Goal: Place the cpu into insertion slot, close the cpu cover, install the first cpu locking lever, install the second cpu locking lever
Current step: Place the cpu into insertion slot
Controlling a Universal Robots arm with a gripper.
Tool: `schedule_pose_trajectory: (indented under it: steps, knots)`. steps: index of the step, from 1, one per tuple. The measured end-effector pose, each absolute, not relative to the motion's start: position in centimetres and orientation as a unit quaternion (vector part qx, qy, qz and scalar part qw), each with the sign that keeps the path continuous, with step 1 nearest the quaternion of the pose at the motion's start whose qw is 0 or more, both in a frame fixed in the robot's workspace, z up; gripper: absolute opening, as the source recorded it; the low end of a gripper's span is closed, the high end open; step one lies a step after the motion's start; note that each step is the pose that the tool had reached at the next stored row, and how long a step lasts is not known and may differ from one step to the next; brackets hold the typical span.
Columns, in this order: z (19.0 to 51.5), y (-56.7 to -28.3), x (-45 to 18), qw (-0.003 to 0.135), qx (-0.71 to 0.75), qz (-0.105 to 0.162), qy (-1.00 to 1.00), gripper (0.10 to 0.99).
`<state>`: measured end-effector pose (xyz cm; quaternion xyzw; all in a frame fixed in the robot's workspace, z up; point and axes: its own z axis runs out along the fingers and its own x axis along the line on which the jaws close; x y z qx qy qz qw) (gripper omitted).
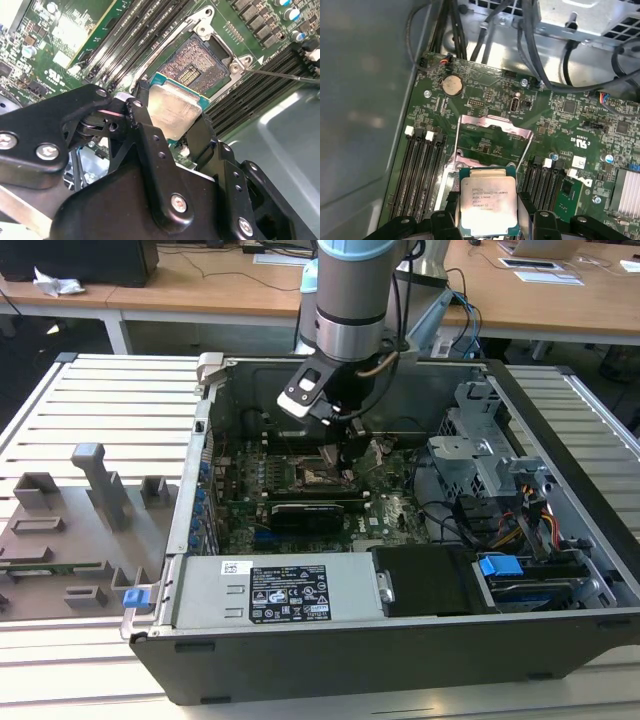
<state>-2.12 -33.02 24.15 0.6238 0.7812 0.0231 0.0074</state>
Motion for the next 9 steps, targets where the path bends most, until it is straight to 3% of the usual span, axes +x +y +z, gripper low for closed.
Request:
schedule_pose_trajectory:
  steps: [9]
  knots:
    - [24.15,-33.02,-2.12,0.009,0.662,0.023,0.749,0.541]
